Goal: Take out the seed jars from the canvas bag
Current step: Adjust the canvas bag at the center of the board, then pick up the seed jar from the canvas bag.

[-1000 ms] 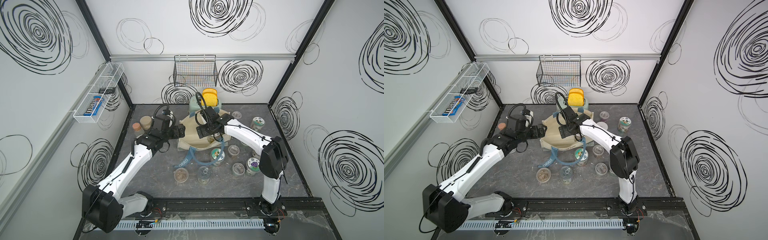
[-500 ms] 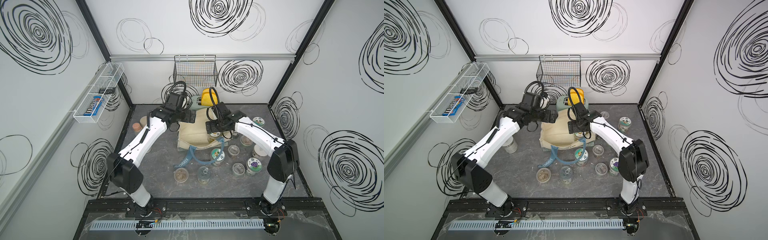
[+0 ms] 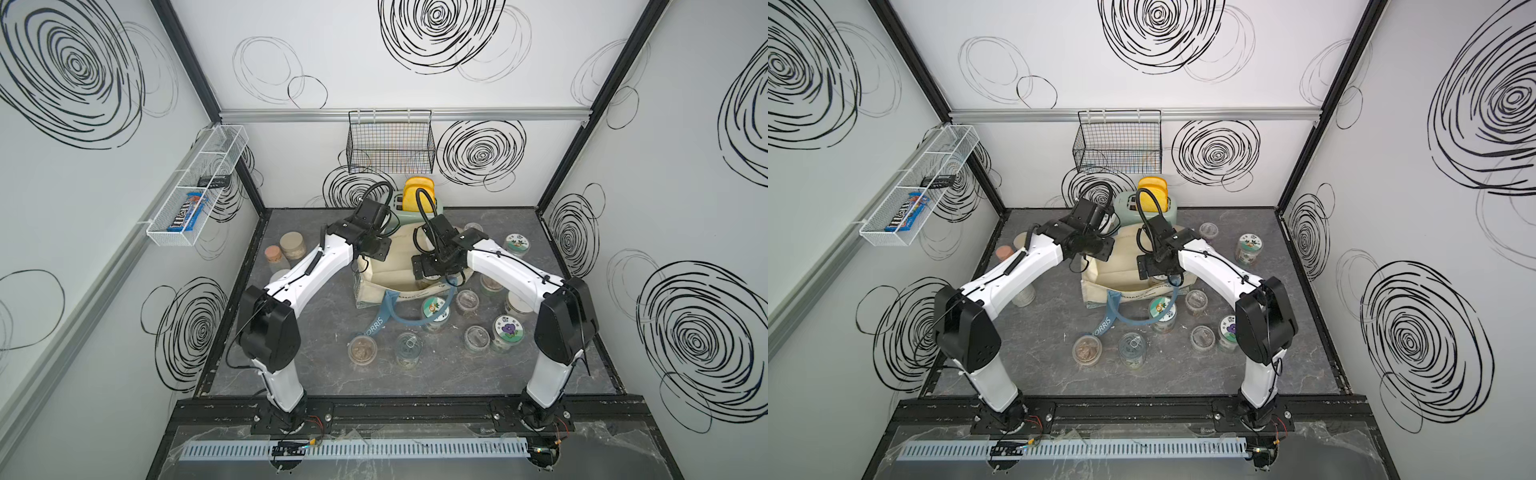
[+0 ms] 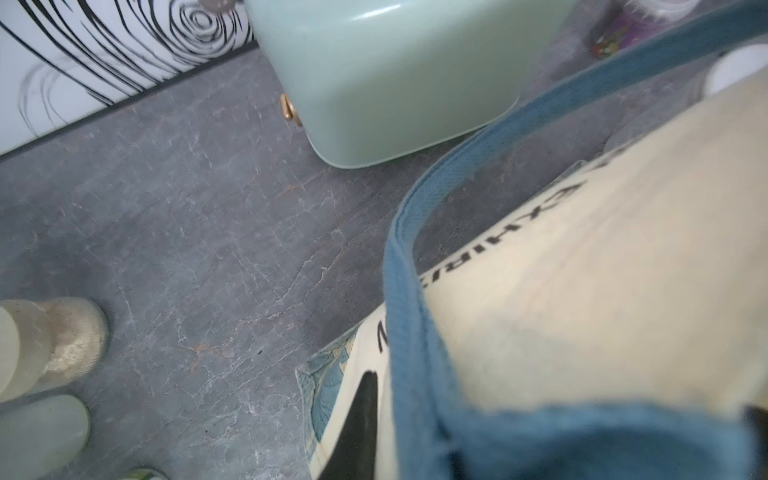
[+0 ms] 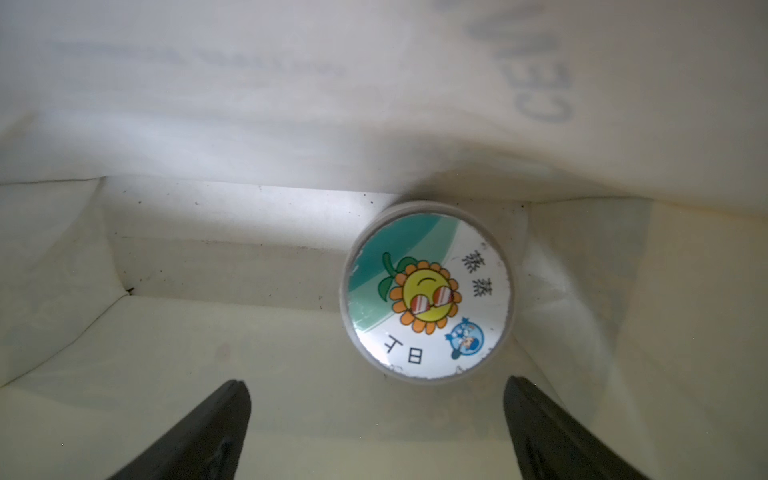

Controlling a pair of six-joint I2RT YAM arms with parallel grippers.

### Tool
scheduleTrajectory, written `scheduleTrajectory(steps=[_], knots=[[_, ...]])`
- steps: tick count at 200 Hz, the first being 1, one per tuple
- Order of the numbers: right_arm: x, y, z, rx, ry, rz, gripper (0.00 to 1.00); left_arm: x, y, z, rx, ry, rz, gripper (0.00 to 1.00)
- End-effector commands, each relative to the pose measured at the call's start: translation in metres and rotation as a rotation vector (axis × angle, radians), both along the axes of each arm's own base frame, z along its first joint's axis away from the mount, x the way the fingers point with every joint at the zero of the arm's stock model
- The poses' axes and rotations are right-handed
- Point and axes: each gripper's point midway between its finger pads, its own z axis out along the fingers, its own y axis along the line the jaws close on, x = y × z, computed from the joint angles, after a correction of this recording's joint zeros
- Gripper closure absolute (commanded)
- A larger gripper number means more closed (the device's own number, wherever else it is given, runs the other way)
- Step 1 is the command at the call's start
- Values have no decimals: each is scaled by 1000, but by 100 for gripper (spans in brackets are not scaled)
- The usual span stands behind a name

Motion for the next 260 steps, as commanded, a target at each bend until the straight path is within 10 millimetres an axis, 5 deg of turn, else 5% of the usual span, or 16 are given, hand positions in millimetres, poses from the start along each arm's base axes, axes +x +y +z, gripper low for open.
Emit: scheduleTrajectory(steps=[1,59,106,260], knots=[[-2,-5,18,22,-47,-10,1,-4,11,69,-86,-244,50,100],[10,16,37,94,-166,59,1,-38,23,119,-200,-499,83,100],[21,25,15,50,-210,72,3,-42,16,88,-212,-465,73,100],[59,47,-24,62,-310,157,3,-36,-4,52,-194,-330,16,100]])
